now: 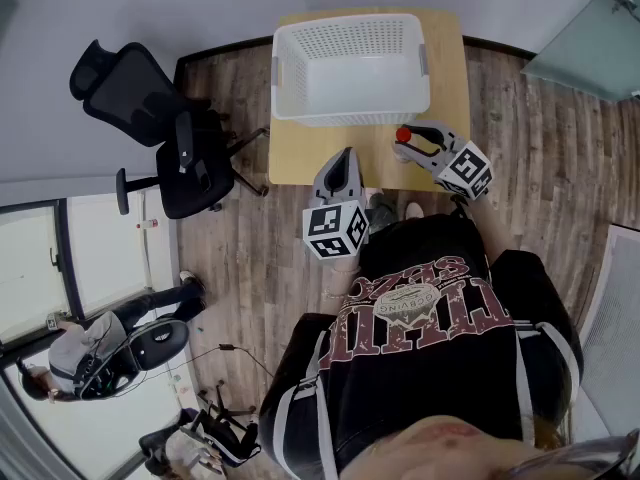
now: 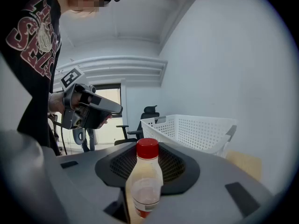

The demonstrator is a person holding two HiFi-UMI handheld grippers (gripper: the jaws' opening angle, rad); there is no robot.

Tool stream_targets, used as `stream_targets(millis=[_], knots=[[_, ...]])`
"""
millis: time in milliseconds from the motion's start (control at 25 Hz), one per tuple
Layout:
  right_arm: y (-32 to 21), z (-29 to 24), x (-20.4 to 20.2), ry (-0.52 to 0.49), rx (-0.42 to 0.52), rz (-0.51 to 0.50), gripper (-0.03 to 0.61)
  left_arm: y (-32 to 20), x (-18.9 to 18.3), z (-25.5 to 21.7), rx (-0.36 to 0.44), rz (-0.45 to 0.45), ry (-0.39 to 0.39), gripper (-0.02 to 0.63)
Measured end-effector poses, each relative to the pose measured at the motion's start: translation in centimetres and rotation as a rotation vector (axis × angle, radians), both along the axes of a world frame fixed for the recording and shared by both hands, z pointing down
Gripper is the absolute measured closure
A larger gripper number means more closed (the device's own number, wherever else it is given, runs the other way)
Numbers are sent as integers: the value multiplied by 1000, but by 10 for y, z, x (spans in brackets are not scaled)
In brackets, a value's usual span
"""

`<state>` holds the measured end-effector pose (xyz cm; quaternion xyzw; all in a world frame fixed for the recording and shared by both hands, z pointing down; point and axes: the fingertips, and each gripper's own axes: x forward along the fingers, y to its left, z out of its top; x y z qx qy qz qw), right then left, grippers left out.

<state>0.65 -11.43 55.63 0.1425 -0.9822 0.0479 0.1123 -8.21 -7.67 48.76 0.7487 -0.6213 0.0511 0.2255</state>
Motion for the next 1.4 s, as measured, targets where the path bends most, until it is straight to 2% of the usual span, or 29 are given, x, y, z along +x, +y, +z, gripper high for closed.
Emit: stream_targets(millis=[440,1120,1400], knots=[[17,-1,12,19,9,-8,426,-2,11,0,3,25,3,566],[26,-2,7,21,-6,-13,425,3,9,-2,14,27,5,566],[21,-15,10,-17,-7,16,425,0,13,-4,17,40,-1,566]])
